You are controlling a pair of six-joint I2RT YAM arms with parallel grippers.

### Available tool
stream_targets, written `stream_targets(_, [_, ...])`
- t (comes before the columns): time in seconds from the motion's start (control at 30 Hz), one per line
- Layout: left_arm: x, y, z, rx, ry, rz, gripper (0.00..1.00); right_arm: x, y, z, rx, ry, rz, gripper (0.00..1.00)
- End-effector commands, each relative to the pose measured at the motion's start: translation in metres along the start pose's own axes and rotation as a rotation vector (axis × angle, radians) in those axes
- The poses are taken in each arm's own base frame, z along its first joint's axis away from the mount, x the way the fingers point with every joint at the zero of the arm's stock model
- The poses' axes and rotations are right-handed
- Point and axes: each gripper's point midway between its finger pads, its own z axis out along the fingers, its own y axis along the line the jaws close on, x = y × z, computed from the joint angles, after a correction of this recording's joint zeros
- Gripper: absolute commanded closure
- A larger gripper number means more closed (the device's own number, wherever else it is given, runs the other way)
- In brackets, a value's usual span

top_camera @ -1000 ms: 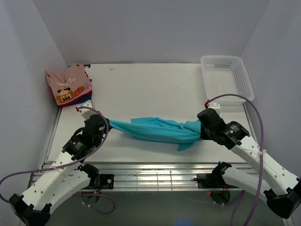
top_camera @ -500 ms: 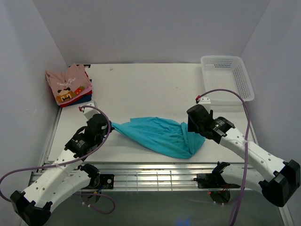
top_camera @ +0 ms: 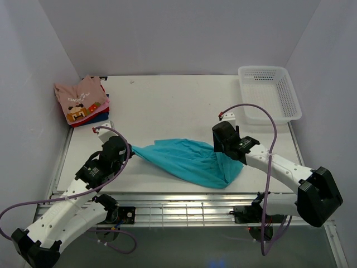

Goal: Fold and stack the t-shirts
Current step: Flatten out the tshirt

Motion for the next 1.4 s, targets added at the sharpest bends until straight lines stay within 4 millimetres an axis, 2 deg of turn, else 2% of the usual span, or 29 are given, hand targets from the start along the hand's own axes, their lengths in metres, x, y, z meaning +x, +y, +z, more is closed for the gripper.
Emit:
stream_targets(0.0, [0.001,0.002,-0.002,0.001,-0.002,-0.001,1.00,-0.025,0.002,0.008,-0.006,-0.057,0.004,0.37])
stream_targets(0.1, [-0.001,0.001,-0.003,0.005,-0.008,-0.002,1.00,-0.020,0.003,0.013,-0.007,-0.031,-0.003,0.39])
stream_targets(0.17, [-0.003,0.002,-0.004,0.006,-0.014,-0.002,1.00,-0.014,0.003,0.015,-0.002,-0.008,-0.005,0.46])
stream_targets(0.27, [-0.007,0.001,-0.006,0.012,-0.025,-0.006,1.00,-0.006,-0.001,0.013,0.015,0.021,0.000,0.75])
stream_targets(0.3, [-0.008,0.001,-0.007,0.012,-0.028,-0.006,1.00,-0.007,-0.003,0.009,0.016,0.020,0.004,0.89])
stream_targets(0.33, [-0.008,0.001,-0.007,0.013,-0.029,-0.007,1.00,-0.007,-0.004,0.007,0.018,0.020,0.006,0.92])
stream_targets(0.37, [-0.009,0.001,-0.007,0.014,-0.030,-0.008,1.00,-0.004,-0.009,0.003,0.033,0.035,0.004,0.92])
stream_targets(0.47, [-0.007,0.001,-0.007,0.014,-0.025,-0.005,1.00,-0.012,-0.025,-0.015,0.081,0.016,0.028,0.92])
stream_targets(0.6, [-0.005,0.000,-0.006,0.015,-0.018,-0.010,1.00,-0.015,-0.055,-0.057,0.141,0.009,0.077,0.92])
stream_targets(0.67, [-0.006,0.000,-0.006,0.016,-0.019,-0.013,1.00,-0.015,-0.066,-0.071,0.163,0.004,0.099,0.92])
stream_targets(0.77, [-0.007,-0.001,-0.007,0.020,-0.020,-0.015,1.00,0.000,-0.084,-0.093,0.208,0.051,0.127,0.92])
stream_targets(0.8, [-0.007,-0.001,-0.007,0.020,-0.020,-0.015,1.00,0.014,-0.092,-0.099,0.241,0.102,0.132,0.92])
stream_targets(0.9, [-0.007,-0.002,-0.007,0.024,-0.018,-0.014,1.00,0.030,-0.085,-0.102,0.207,0.173,0.127,0.92])
stream_targets(0.93, [-0.008,-0.003,-0.008,0.028,-0.020,-0.015,1.00,0.045,-0.090,-0.105,0.247,0.219,0.138,0.92])
stream_targets(1.03, [-0.010,-0.004,-0.010,0.036,-0.025,-0.016,1.00,0.071,-0.101,-0.116,0.324,0.308,0.174,0.92])
stream_targets(1.13, [-0.011,-0.005,-0.010,0.041,-0.028,-0.021,1.00,0.082,-0.089,-0.122,0.249,0.320,0.207,0.92])
stream_targets(1.23, [-0.010,-0.007,-0.007,0.043,-0.024,-0.017,1.00,0.087,-0.090,-0.123,0.239,0.296,0.225,0.63])
stream_targets(1.37, [-0.005,-0.011,-0.001,0.040,-0.006,0.000,1.00,0.074,-0.092,-0.118,0.256,0.250,0.200,0.55])
